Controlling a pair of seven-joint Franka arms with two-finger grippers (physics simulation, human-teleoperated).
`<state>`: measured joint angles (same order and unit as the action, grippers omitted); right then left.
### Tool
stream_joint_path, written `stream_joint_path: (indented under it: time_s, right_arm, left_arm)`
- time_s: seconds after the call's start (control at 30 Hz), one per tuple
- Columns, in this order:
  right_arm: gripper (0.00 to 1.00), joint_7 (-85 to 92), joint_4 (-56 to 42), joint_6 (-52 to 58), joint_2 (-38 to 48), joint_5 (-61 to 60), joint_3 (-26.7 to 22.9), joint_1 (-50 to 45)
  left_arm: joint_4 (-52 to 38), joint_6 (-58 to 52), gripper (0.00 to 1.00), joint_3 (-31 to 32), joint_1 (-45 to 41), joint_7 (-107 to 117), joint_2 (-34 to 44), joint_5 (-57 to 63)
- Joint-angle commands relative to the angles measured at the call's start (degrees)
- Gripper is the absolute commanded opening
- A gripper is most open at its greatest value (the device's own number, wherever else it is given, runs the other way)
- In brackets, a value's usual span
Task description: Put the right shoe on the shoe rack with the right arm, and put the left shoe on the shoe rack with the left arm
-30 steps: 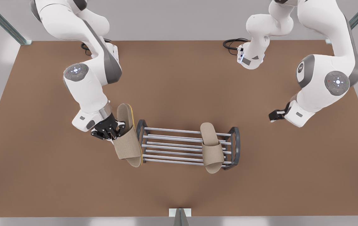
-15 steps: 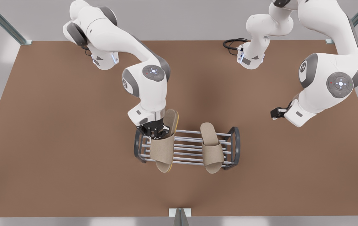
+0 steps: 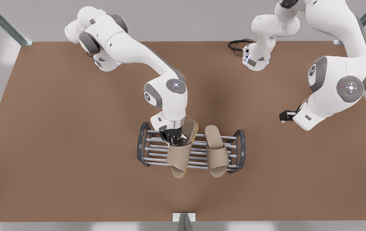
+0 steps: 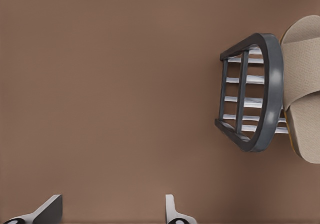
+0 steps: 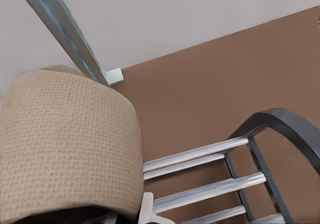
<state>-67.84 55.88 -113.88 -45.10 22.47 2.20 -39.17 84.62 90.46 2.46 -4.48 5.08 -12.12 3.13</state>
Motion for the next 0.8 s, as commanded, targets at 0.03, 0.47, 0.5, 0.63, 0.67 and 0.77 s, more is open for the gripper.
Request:
stream_joint_path:
  time_s: [0.03, 0.47, 0.5, 0.63, 0.67, 0.77]
  right_arm:
    - [0.21, -11.44, 0.99, -0.73, -0.34, 0.38, 0.00, -0.29]
    - [1.00, -5.81, 15.32, -6.44, 5.20, 2.14, 0.09, -1.00]
    - [1.00, -5.90, 15.32, -6.44, 5.20, 2.23, 0.09, -1.00]
    - [1.00, -6.17, 15.32, -6.44, 5.02, 2.23, 0.09, -1.08]
    - [1.00, -6.17, 15.32, -6.36, 5.02, 2.23, 0.09, -1.08]
    - [1.00, -6.17, 15.32, -5.92, 5.55, 2.14, 0.09, -1.08]
  left_arm:
    - [0.01, 0.42, 1.00, 0.00, -0.01, -2.09, -0.10, 0.12]
    - [-0.07, 0.51, 1.00, -0.09, -0.18, -2.09, -0.19, 0.12]
    - [-0.07, 0.51, 1.00, -0.09, -0.09, -2.09, -0.19, 0.12]
    - [-0.07, 0.51, 1.00, 0.00, -0.45, -1.74, -0.19, 1.52]
    - [-0.07, 0.42, 1.00, 0.00, -0.53, -1.74, -0.19, 1.61]
    - [-0.07, 0.42, 1.00, 0.00, -0.45, -1.74, -0.19, 1.61]
